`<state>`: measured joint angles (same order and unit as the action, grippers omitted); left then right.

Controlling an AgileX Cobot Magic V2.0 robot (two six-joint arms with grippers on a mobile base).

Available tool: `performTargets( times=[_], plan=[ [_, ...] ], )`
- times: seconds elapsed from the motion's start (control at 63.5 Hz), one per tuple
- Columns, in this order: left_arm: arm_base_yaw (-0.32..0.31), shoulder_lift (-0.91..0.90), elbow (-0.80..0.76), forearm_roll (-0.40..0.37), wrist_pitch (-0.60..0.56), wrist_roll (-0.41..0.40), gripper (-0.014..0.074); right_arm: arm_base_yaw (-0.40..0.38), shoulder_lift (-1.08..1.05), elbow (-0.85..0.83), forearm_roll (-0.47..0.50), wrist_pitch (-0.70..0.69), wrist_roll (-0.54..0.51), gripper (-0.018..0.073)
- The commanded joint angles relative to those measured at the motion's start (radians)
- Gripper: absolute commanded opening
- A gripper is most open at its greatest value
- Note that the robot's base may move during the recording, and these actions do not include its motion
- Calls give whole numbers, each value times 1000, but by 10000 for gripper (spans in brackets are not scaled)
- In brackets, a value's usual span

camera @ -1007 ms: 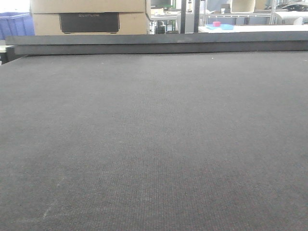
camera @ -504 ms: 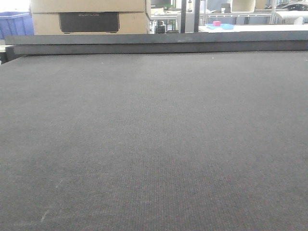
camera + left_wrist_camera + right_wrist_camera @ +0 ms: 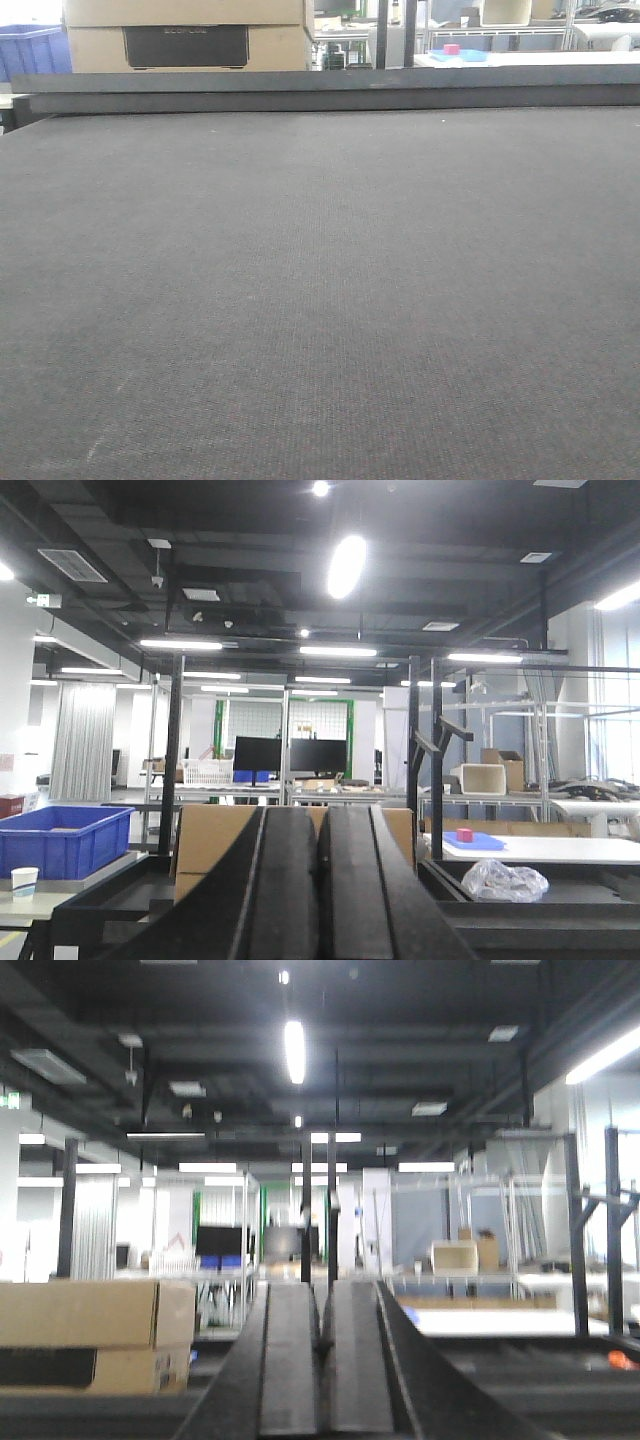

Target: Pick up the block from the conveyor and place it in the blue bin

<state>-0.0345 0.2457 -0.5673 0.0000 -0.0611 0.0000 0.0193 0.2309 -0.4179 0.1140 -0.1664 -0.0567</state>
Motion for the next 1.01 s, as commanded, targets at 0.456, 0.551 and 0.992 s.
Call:
performTargets(
  times=[0.456,0.551,0.992],
  plan=[
    [-7,555,-602,6,860,0,-111,-5,455,-591,4,839,2,-168],
    [-7,631,-646,10,901,0,-111,-5,530,-639,18,952,4,-168],
    [-7,865,-643,-24,1037,0,-111,-5,883,-657,41,1349,4,-168]
  ],
)
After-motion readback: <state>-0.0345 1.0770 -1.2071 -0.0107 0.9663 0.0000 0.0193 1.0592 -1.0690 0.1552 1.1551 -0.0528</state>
